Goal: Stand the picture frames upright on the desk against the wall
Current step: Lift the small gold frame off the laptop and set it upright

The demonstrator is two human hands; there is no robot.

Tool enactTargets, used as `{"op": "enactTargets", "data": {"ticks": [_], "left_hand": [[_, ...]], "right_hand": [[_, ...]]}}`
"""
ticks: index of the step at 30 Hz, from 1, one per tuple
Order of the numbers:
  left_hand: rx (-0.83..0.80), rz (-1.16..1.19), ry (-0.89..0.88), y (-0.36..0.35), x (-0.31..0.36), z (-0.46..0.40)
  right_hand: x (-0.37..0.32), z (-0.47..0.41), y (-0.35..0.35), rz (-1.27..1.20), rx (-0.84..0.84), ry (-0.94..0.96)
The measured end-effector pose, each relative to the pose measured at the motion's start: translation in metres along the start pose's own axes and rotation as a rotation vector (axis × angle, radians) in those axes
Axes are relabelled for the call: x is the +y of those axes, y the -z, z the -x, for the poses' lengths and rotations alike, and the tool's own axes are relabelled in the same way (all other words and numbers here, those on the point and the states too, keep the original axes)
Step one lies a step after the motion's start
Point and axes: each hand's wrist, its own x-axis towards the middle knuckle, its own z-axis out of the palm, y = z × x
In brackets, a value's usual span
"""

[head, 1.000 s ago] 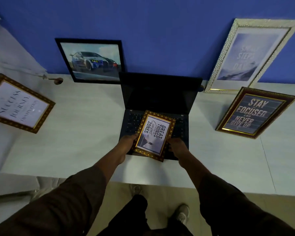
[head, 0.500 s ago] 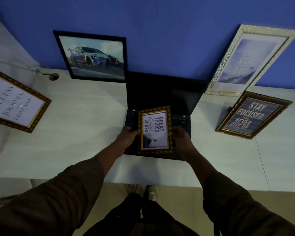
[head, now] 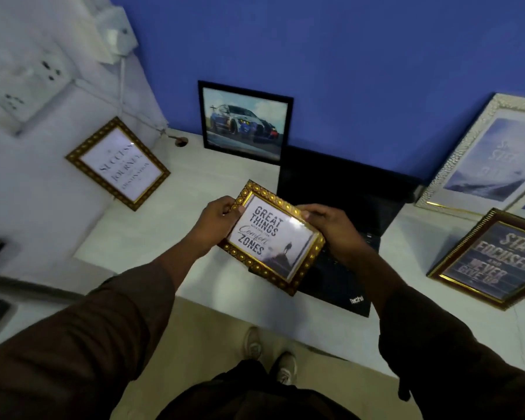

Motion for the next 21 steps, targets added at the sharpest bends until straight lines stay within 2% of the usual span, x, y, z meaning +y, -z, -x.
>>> {"op": "enactTargets", "data": {"ticks": [3, 8, 11, 14, 21], "left_hand": [[0.161, 0.278, 0.063, 0.013, -0.008, 0.017], [0.292, 0.576, 0.134, 0.031, -0.009, 0.04], [0.136, 0.818, 0.312, 0.05, -0.018, 0.043], [-0.044, 0.928, 0.403, 0.065, -0.032, 0.042], [-0.113, 1.003, 0.474, 0.109, -0.059, 0.011]], "right_hand": [[0.0, -0.012, -0.012, -0.303, 0.047, -0.119], [-0.006, -0.024, -0.062, -0.358, 0.076, -0.244], [-0.014, -0.037, -0.084, -0.291, 0.074, -0.219], [-0.022, -0.049, -0.1, -0.221, 0.025, -0.202], [-0.034, -0.096, -0.139, -0.088, -0.046, -0.186]]}}
